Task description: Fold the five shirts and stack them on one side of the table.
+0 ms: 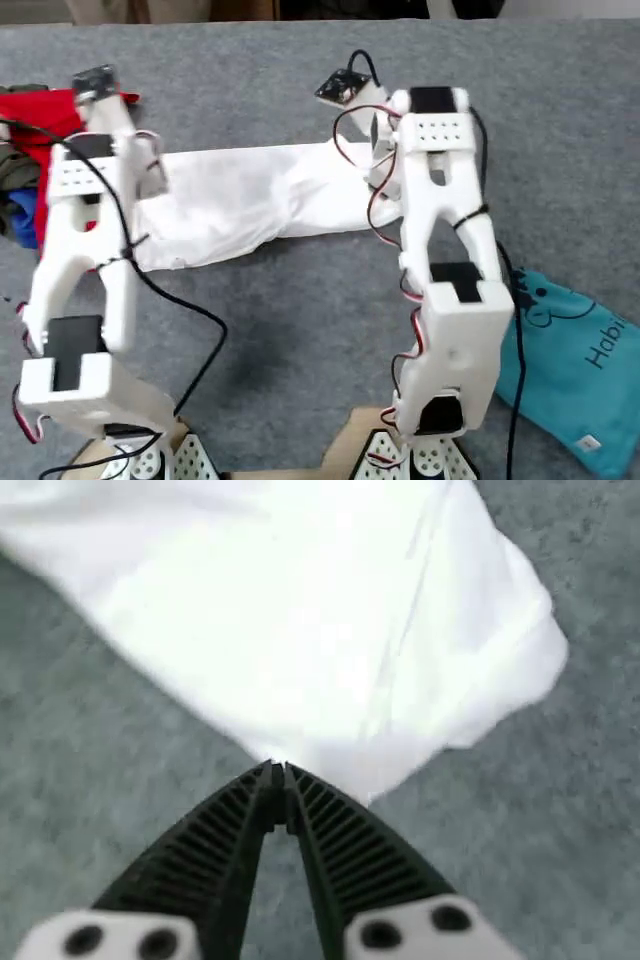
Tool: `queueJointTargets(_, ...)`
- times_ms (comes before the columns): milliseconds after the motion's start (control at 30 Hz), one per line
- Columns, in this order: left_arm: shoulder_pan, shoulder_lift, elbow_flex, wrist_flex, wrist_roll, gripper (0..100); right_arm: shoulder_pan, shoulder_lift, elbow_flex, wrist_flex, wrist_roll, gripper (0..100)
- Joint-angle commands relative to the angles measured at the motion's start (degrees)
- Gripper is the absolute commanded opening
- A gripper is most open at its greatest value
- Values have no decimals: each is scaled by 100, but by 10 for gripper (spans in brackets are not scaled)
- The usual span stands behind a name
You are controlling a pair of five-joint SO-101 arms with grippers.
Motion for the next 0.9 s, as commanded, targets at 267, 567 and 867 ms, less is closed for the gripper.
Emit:
queueJointTargets(267, 1134, 426, 1873, -1134, 255, 19, 13, 936, 40, -466, -62, 5)
queueJointTargets(567, 730, 374, 1881, -695, -114, 19, 22, 523, -136, -132, -88, 5)
queueJointTargets(867, 659, -681, 571, 299, -114, 19, 22, -347, -84, 53, -105, 5)
